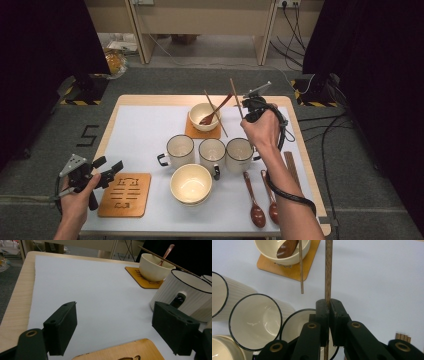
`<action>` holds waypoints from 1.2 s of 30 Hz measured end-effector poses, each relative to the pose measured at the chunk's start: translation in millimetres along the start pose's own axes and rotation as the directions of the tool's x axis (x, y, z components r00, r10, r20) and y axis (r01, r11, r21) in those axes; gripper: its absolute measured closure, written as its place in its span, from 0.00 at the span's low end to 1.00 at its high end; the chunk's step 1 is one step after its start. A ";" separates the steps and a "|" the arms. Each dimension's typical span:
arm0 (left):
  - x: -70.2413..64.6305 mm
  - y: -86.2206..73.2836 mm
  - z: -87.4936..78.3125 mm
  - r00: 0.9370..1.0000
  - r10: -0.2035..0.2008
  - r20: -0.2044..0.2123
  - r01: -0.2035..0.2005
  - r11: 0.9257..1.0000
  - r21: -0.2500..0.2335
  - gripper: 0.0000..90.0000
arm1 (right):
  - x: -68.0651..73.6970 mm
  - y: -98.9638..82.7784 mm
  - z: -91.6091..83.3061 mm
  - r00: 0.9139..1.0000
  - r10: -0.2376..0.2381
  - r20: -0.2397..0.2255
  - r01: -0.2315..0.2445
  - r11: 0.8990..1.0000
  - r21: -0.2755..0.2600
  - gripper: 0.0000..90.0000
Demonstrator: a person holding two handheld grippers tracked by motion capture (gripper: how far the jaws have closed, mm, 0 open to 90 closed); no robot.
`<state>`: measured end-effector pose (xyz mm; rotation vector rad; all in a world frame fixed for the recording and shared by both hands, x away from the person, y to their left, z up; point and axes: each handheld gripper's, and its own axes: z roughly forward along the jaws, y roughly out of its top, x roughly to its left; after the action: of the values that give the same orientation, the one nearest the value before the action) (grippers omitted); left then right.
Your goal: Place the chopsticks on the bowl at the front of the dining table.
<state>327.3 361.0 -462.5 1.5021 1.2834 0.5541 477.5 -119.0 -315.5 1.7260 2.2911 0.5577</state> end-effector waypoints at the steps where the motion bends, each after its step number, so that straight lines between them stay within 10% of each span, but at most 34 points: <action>1: -0.1 -0.1 0.1 1.000 0.000 0.000 0.000 1.000 0.000 0.22 | 0.1 0.4 0.2 1.000 0.000 -0.001 0.000 1.000 0.000 0.95; 36: 0.9 0.4 -0.6 1.000 -0.002 0.000 0.002 1.000 -0.002 0.22 | 10.9 14.6 5.4 1.000 -0.017 -0.008 0.017 1.000 -0.010 0.95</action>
<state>327.2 362.1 -462.2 1.4985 1.2841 0.5542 489.2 -104.1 -313.6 1.7010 2.3023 0.5726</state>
